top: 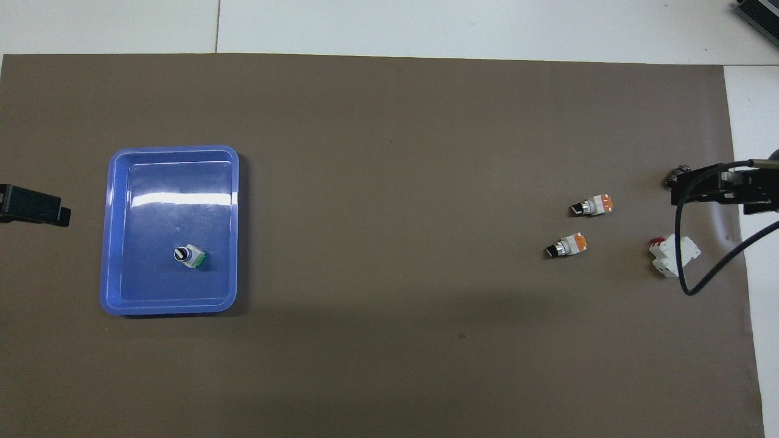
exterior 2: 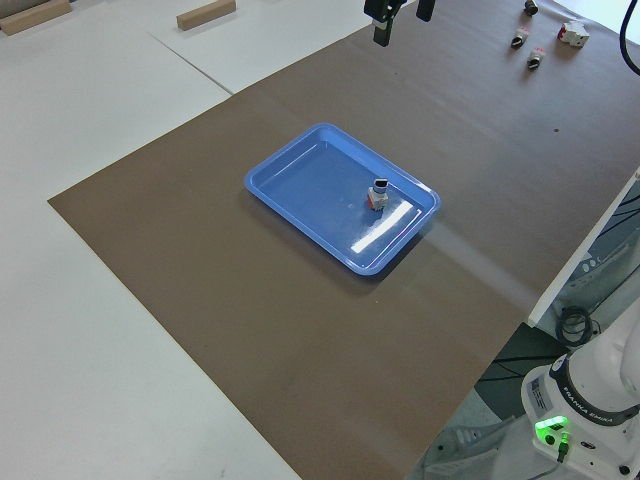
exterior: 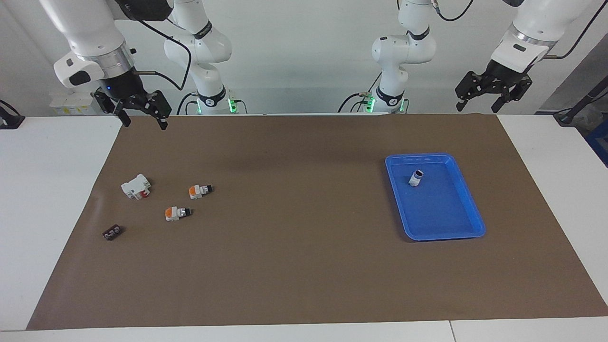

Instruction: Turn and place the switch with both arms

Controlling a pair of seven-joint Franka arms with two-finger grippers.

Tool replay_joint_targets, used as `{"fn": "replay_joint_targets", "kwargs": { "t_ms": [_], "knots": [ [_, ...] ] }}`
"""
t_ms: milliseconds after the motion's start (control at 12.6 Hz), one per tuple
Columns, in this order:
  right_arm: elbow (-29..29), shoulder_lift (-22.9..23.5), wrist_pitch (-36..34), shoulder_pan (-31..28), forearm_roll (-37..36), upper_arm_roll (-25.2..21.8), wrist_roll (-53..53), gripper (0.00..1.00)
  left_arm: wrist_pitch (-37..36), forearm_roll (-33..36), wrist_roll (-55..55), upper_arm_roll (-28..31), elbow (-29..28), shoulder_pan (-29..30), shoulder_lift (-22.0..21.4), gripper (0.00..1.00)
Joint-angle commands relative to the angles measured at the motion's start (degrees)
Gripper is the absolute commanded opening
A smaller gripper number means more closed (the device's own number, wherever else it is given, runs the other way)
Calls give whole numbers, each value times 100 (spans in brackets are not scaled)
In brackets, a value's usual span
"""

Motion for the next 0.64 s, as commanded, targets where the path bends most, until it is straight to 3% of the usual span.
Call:
{"fn": "replay_joint_targets", "kwargs": {
  "t_ms": [0, 318, 556],
  "knots": [
    [-45, -38, 36, -41, 19, 23, 19, 100, 281, -37, -43, -22, -400, -3, -236, 100],
    [-141, -65, 202, -23, 19, 31, 221, 100, 266, -37, -53, -31, -402, -38, -245, 100],
    [-571, -257, 579, -23, 10, 23, 1080, 100, 327, -46, -62, -48, -376, -56, -236, 100]
  ]
}}
